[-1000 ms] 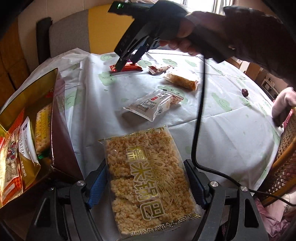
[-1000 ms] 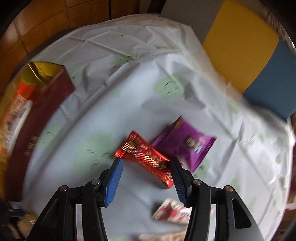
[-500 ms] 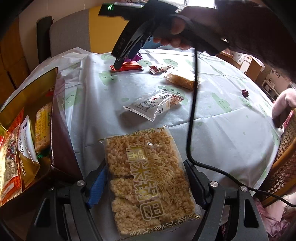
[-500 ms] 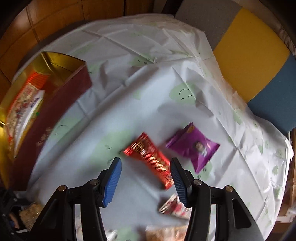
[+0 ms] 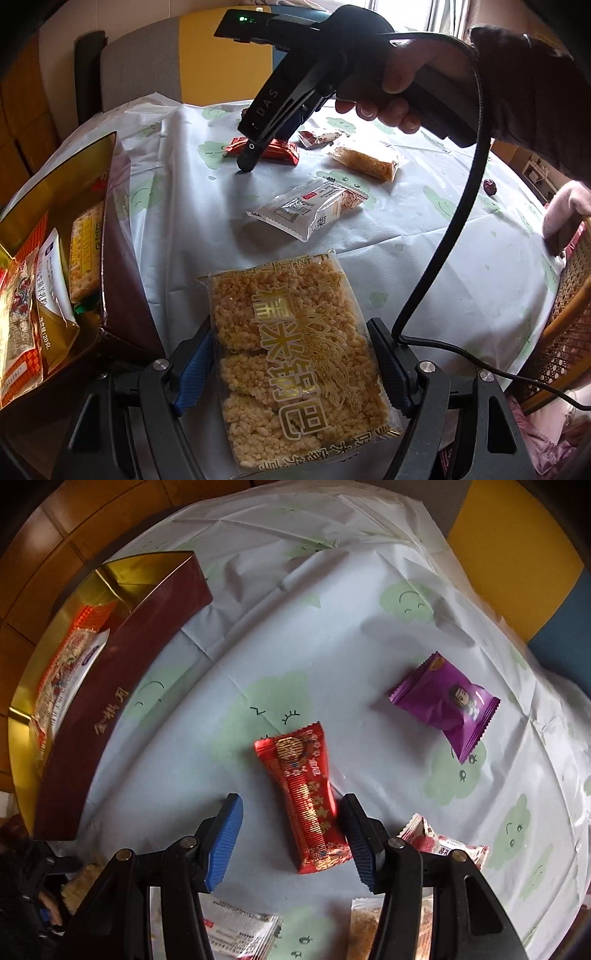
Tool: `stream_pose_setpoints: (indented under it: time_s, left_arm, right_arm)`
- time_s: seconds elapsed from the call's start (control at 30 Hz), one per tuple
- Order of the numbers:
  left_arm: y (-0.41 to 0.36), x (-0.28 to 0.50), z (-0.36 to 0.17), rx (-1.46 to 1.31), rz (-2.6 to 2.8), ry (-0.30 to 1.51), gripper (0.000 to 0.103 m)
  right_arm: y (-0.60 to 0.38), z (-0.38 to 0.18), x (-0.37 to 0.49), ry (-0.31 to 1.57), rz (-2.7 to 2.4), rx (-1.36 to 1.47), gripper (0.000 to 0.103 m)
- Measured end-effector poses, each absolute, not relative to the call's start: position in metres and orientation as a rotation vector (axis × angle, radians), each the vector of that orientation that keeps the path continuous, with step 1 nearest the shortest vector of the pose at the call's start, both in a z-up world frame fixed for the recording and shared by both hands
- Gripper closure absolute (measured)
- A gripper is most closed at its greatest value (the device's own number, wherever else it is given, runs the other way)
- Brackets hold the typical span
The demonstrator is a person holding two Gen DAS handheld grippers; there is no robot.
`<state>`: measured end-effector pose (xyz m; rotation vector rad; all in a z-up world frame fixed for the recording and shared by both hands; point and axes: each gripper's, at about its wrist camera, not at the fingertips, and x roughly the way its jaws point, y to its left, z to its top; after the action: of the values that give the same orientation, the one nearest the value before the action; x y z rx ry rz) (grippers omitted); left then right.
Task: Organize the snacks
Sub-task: 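Hold the rice-cracker bag in the left tool while the right tool grasps the red candy packet, then lower the rice-cracker bag into the gold box and open the left tool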
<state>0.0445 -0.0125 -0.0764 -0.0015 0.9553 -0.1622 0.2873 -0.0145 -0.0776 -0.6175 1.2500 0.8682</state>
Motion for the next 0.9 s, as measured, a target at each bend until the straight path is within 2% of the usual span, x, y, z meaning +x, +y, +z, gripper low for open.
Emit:
stream_pose_setpoints:
  time_s: [0.03, 0.07, 0.17, 0.4, 0.63, 0.9]
  left_arm:
    - [-0.013, 0.045, -0.076, -0.002, -0.162, 0.955, 0.025]
    - [-0.013, 0.045, -0.076, -0.002, -0.161, 0.956, 0.025]
    - [-0.013, 0.045, -0.077, -0.004, -0.158, 0.956, 0.025]
    - [-0.012, 0.044, -0.077, -0.005, -0.158, 0.954, 0.025]
    - [-0.013, 0.043, -0.077, 0.000, -0.154, 0.950, 0.025]
    - [-0.015, 0.045, -0.078, 0.012, -0.130, 0.952, 0.026]
  right_arm:
    - [-0.015, -0.077, 0.287, 1.244, 0.866, -0.610, 0.047]
    - [-0.017, -0.076, 0.288, 1.243, 0.857, -0.600, 0.052]
    - [-0.032, -0.073, 0.283, 1.235, 0.816, -0.532, 0.080]
    - [-0.060, -0.070, 0.270, 1.230, 0.730, -0.411, 0.082]
    - [-0.119, -0.036, 0.226, 1.206, 0.739, -0.333, 0.082]
    - [-0.166, -0.070, 0.178, 1.330, 0.658, -0.372, 0.081]
